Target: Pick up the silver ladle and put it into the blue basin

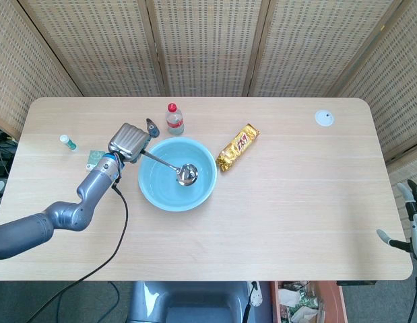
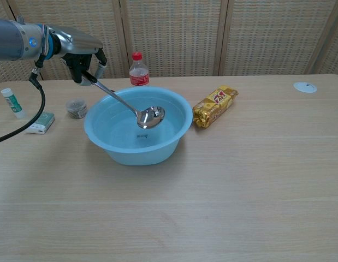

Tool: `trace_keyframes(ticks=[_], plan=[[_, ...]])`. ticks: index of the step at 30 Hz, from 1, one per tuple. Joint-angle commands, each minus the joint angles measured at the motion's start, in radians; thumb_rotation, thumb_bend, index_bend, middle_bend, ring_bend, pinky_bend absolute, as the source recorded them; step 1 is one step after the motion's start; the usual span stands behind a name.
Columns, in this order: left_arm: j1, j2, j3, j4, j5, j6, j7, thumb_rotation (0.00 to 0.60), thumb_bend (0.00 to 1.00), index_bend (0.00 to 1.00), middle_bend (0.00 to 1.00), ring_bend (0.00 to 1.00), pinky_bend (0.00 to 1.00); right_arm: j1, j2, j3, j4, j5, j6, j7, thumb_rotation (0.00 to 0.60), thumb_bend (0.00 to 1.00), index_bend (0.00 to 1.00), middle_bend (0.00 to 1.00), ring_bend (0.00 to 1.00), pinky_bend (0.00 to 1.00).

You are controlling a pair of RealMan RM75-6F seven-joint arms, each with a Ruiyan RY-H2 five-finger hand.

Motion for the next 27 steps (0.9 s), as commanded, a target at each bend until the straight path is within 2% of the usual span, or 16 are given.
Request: trace_keyframes(ticks=[1, 8, 14, 20, 27], plan=[[-0.051, -0.036, 0.036, 0.041, -0.069, 0.01, 0.08, 0.6, 0.78, 1.0, 1.0, 0.98, 1.0, 0.002, 0.0, 0.003, 0.005, 0.006, -0.006, 0.006, 0.6, 0.0, 0.0, 0.0, 0.0, 0.0], [-0.12, -0.104, 0.082, 0.11, -0.198, 0.016, 0.199, 0.6, 0.78, 1.0, 1.0, 0.98, 1.0, 0.004, 0.002, 0.009, 0.017, 0.02, -0.018, 0.027, 0.6, 0.0, 0.0, 0.0, 0.0, 0.0], [-0.172, -0.16, 0.13, 0.152, -0.251, 0.053, 0.314, 0.6, 0.78, 1.0, 1.0, 0.98, 1.0, 0.007, 0.003, 0.012, 0.035, 0.028, -0.033, 0.047, 0.6, 0.0, 0.0, 0.0, 0.0, 0.0], [-0.19, -0.191, 0.15, 0.159, -0.262, 0.074, 0.36, 0.6, 0.78, 1.0, 1.0, 0.98, 1.0, 0.005, 0.004, 0.016, 0.042, 0.031, -0.032, 0.061, 0.6, 0.0, 0.0, 0.0, 0.0, 0.0], [-0.192, -0.21, 0.149, 0.151, -0.251, 0.091, 0.363, 0.6, 0.78, 1.0, 1.0, 0.98, 1.0, 0.002, 0.008, 0.016, 0.04, 0.028, -0.025, 0.07, 0.6, 0.0, 0.0, 0.0, 0.0, 0.0]])
